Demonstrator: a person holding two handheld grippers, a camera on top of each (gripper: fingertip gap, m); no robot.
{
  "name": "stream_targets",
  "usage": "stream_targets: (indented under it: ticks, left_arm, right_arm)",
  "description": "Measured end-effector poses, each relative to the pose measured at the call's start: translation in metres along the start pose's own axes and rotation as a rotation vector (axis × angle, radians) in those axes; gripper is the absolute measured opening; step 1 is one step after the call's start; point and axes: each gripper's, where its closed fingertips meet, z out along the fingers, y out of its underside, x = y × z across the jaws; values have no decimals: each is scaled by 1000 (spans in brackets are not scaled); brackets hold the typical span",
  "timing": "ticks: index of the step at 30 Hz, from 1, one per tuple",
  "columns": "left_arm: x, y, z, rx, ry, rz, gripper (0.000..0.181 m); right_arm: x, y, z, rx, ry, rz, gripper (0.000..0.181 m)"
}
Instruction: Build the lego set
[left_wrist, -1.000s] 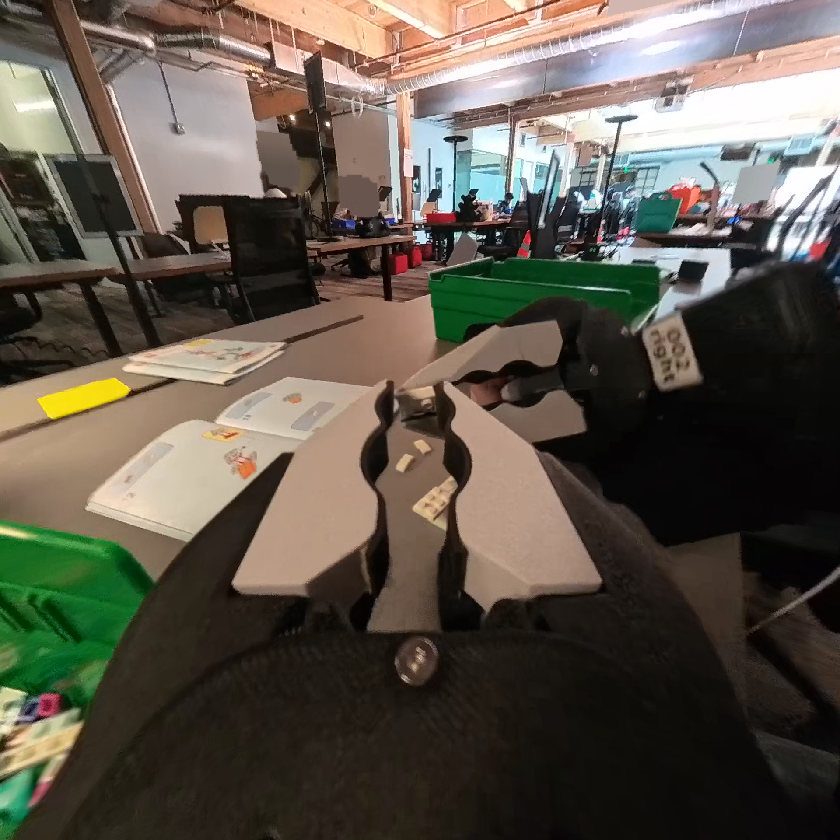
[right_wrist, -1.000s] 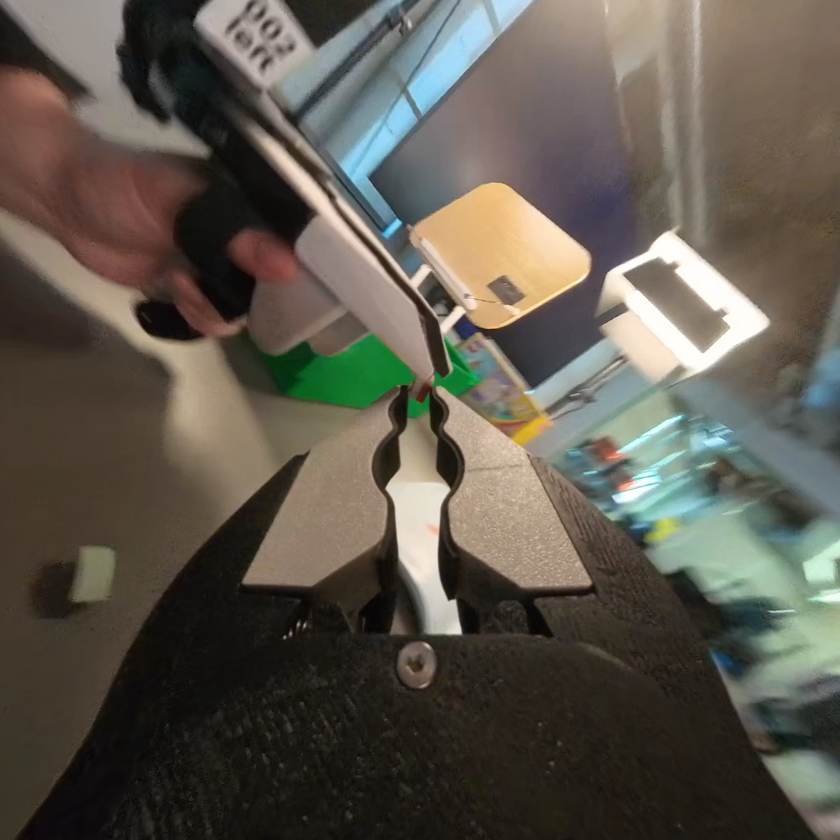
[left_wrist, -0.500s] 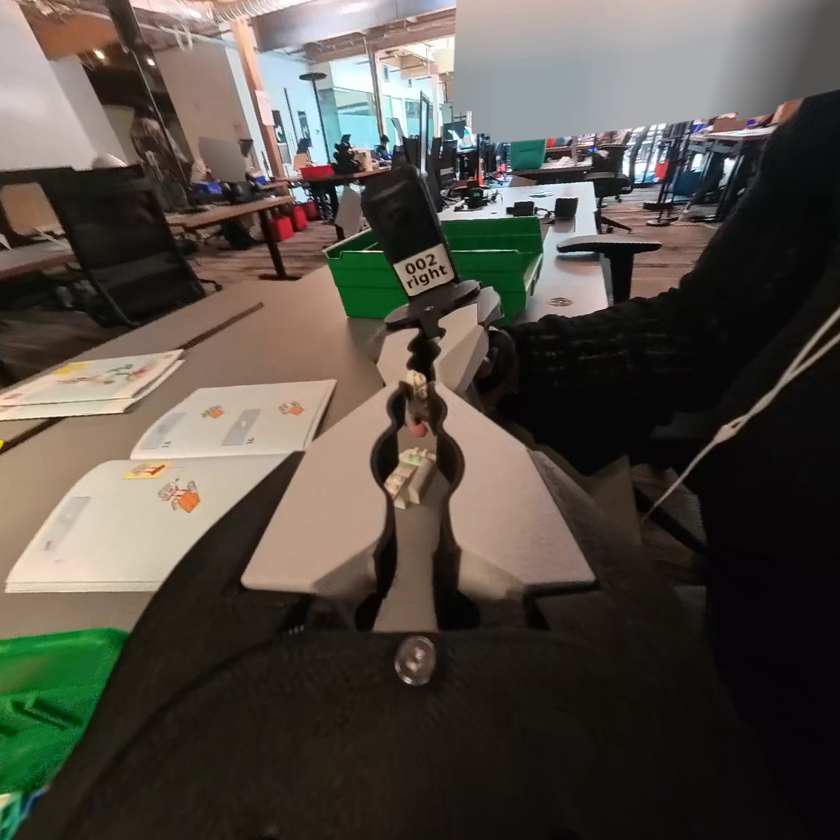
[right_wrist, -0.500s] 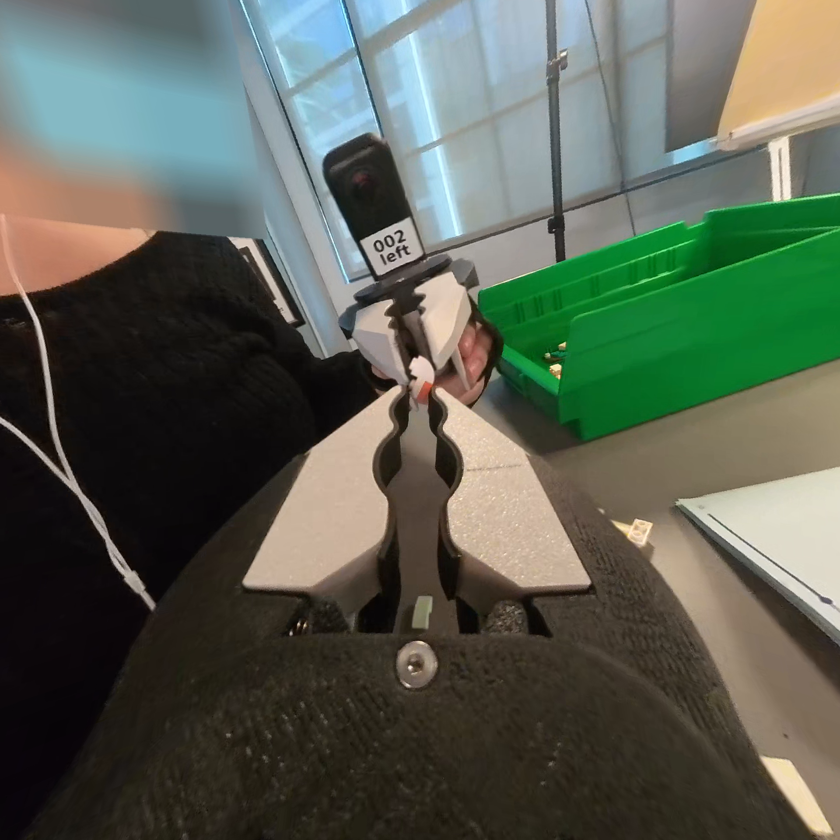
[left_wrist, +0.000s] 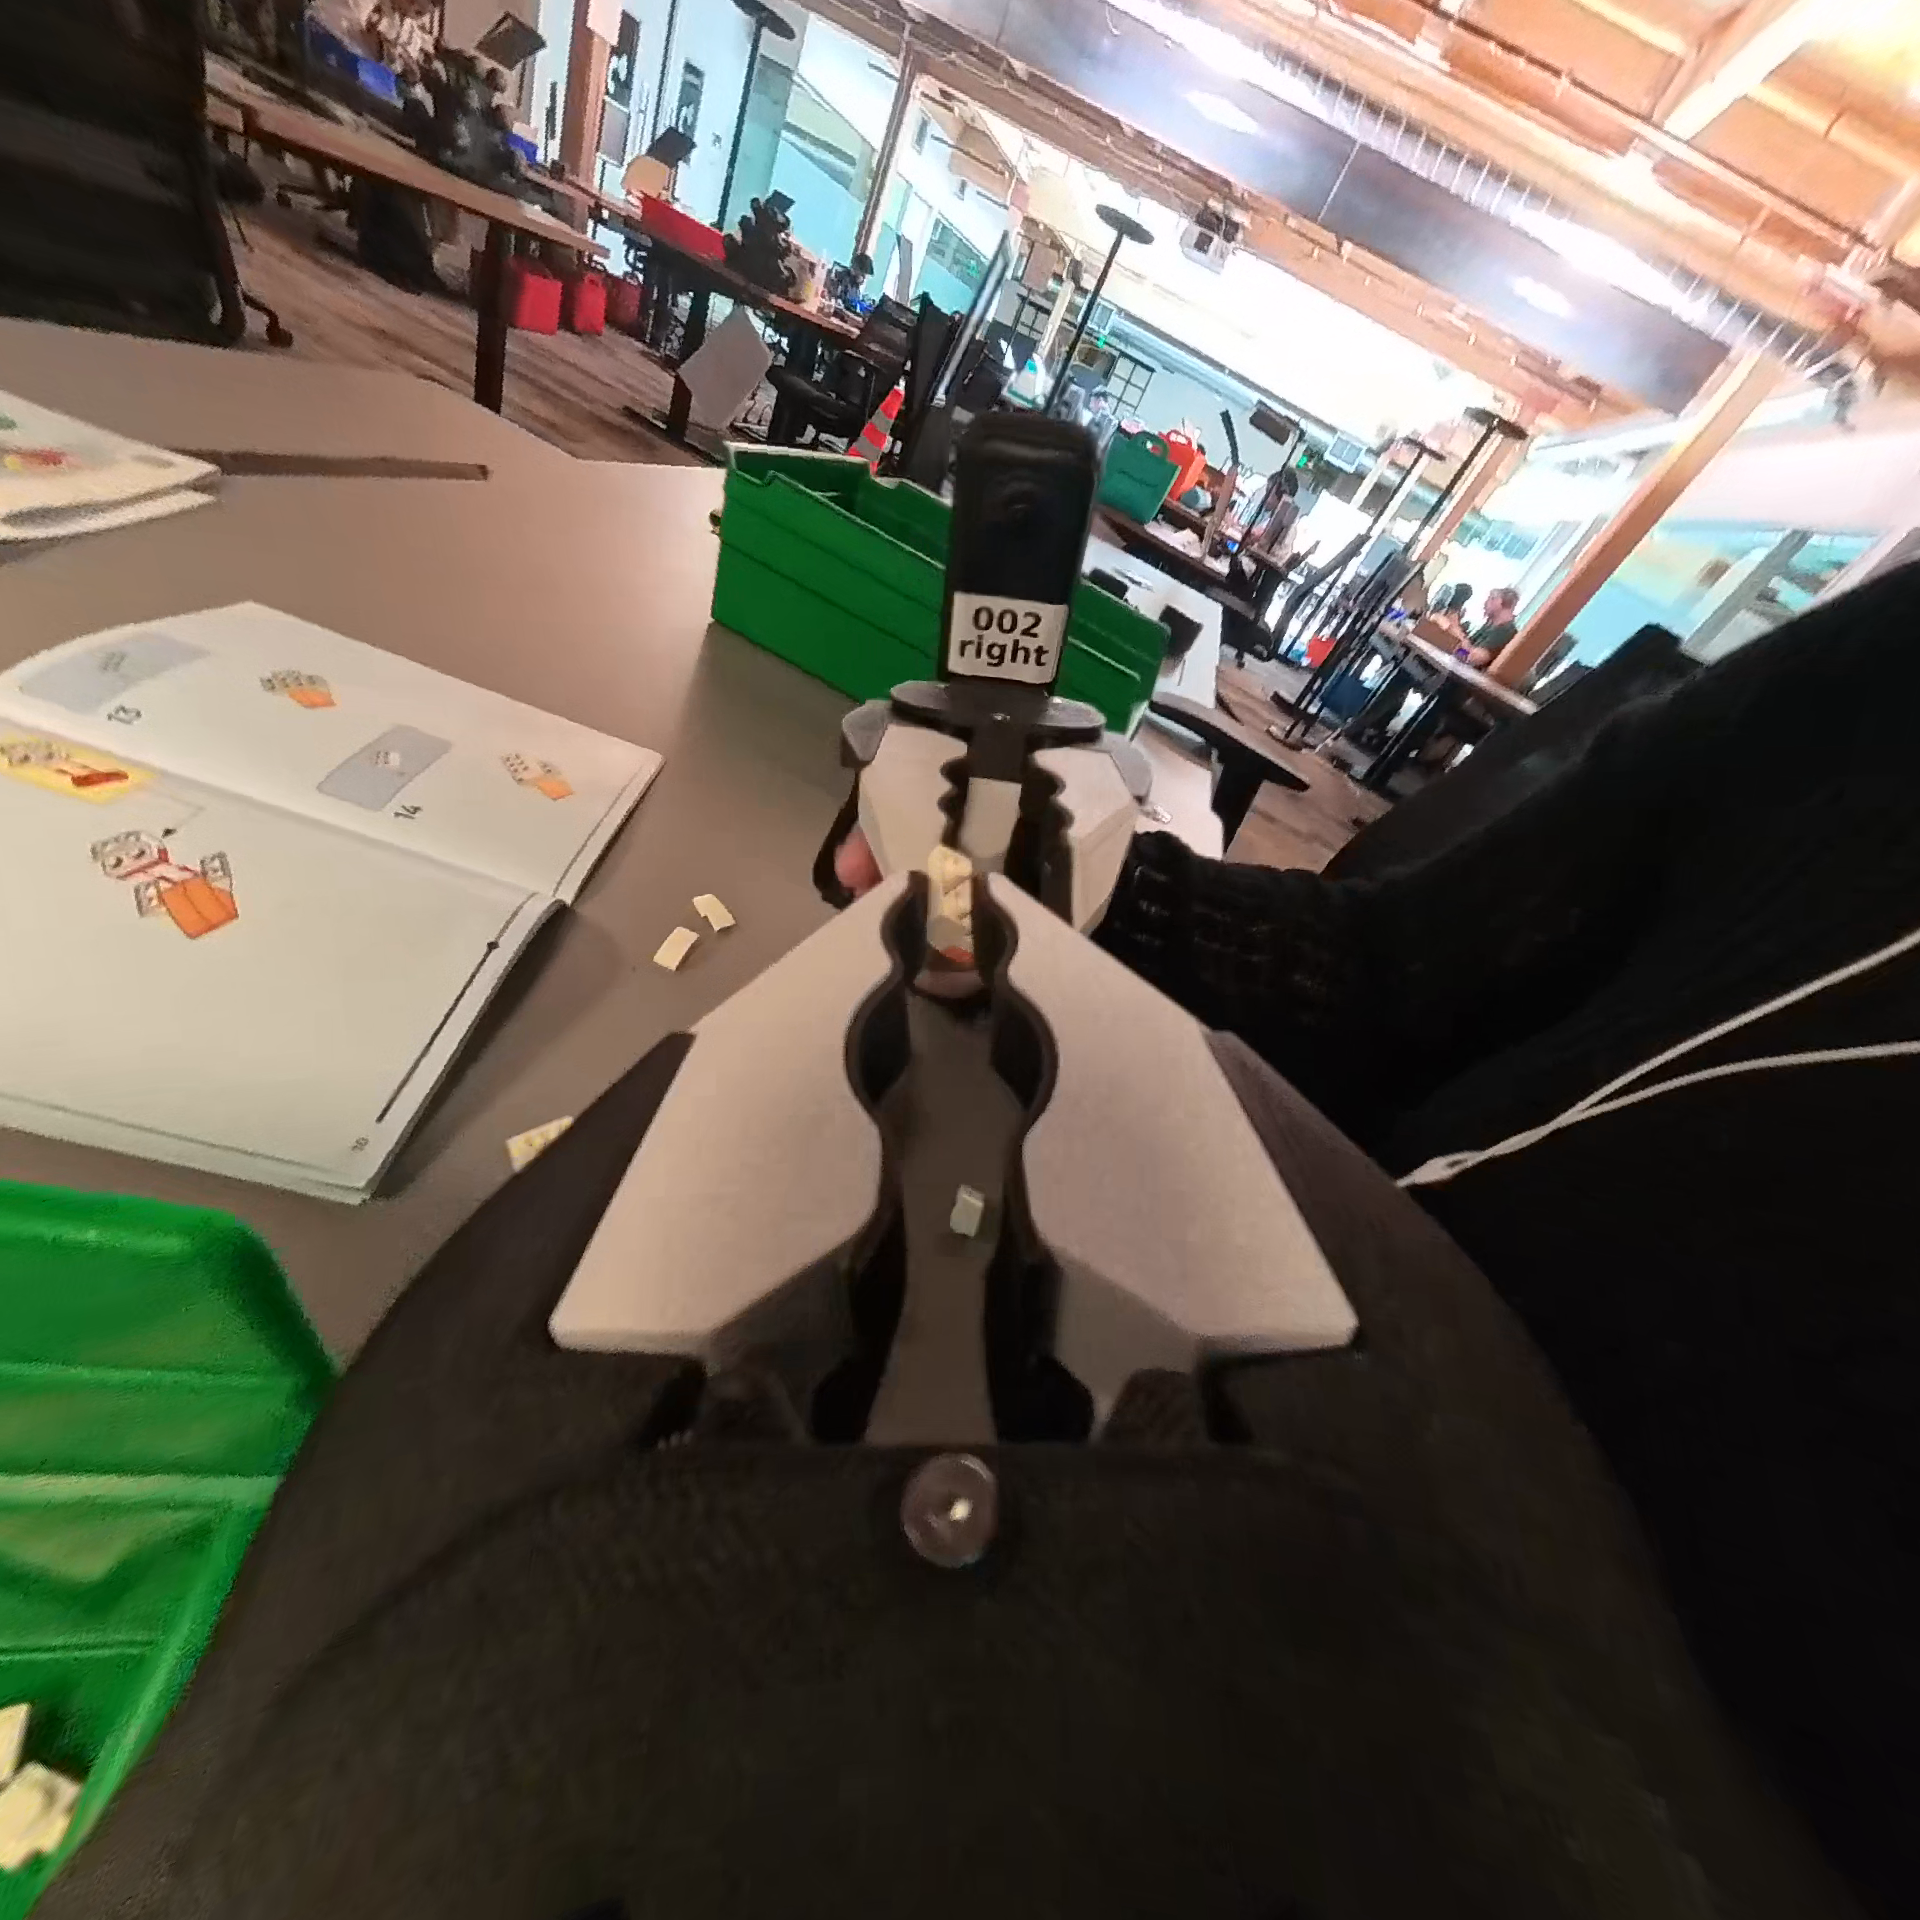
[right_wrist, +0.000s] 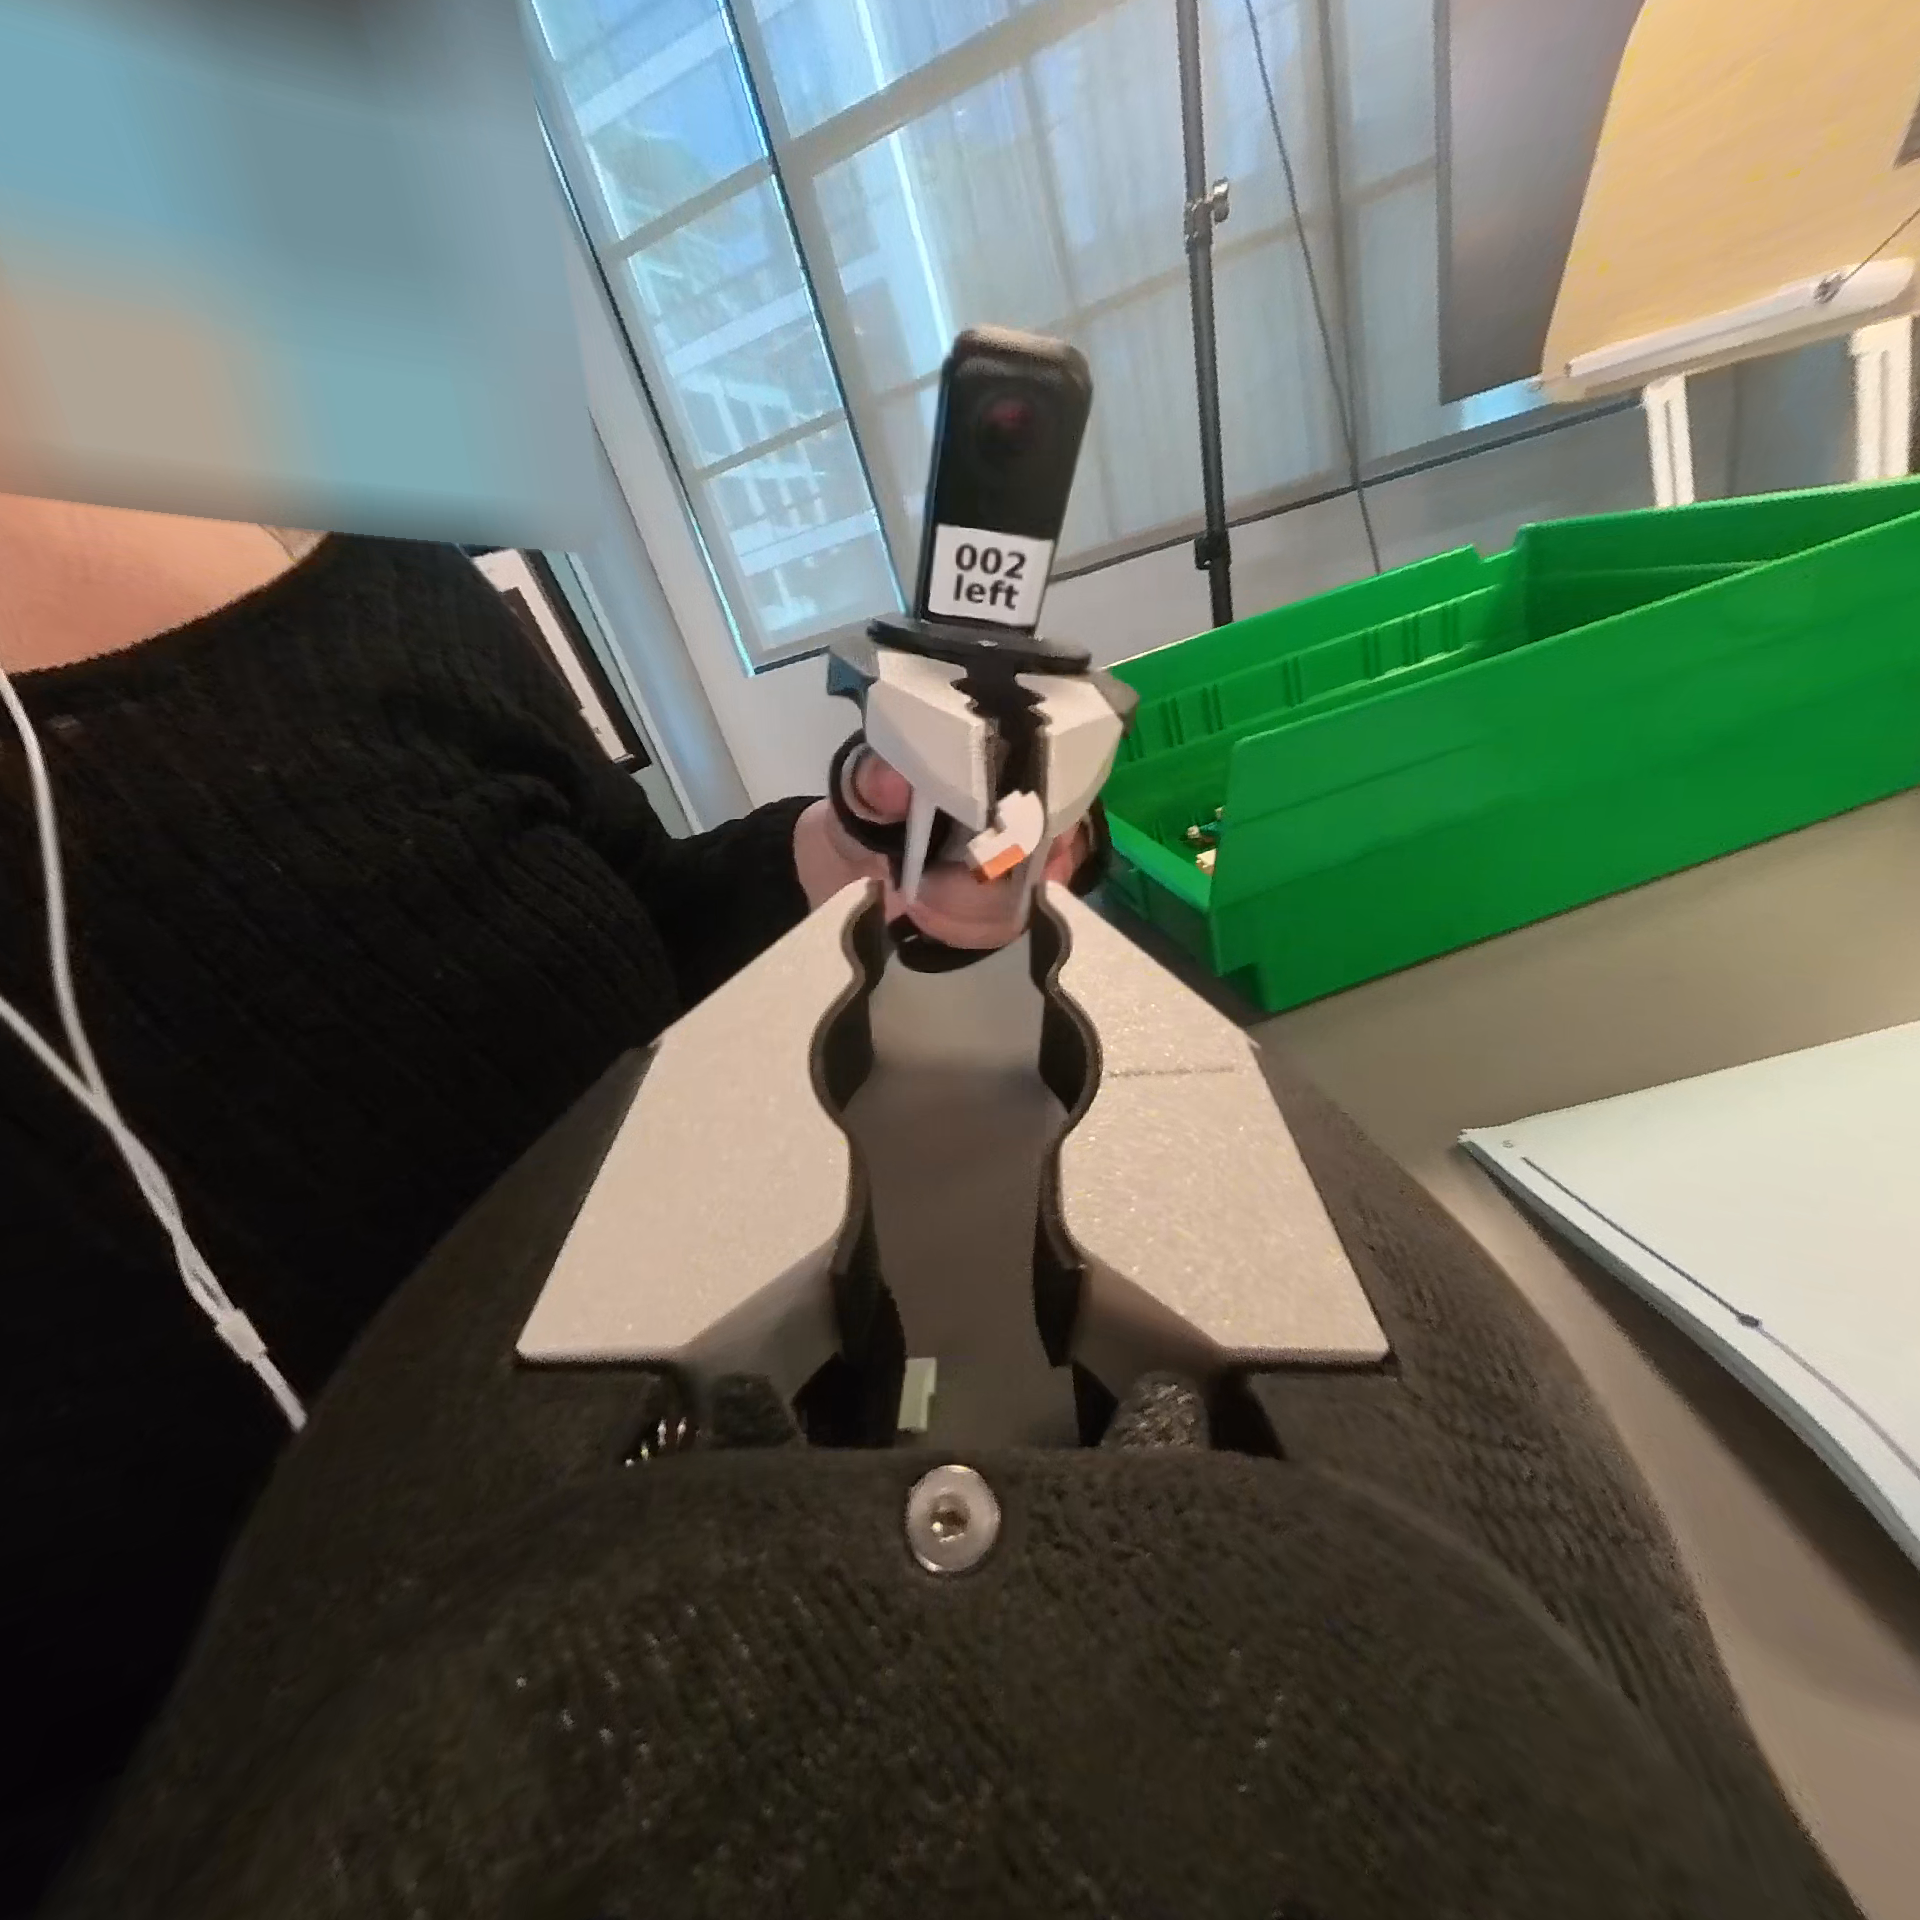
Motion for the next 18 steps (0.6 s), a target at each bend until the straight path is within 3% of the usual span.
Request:
stream_targets:
  ticks: [5,9,18]
  left_arm:
    - [2,-1,0,3,47,-146,7]
    - [15,0,2,-10,164,-265,7]
    - [24,9,7,-57,235,-344,7]
  right_arm:
    - [2,-4,-1,10,65,-139,29]
    - [-7,-6,1,23,51,-248,30]
    - [-16,-5,1,14,21,-327,15]
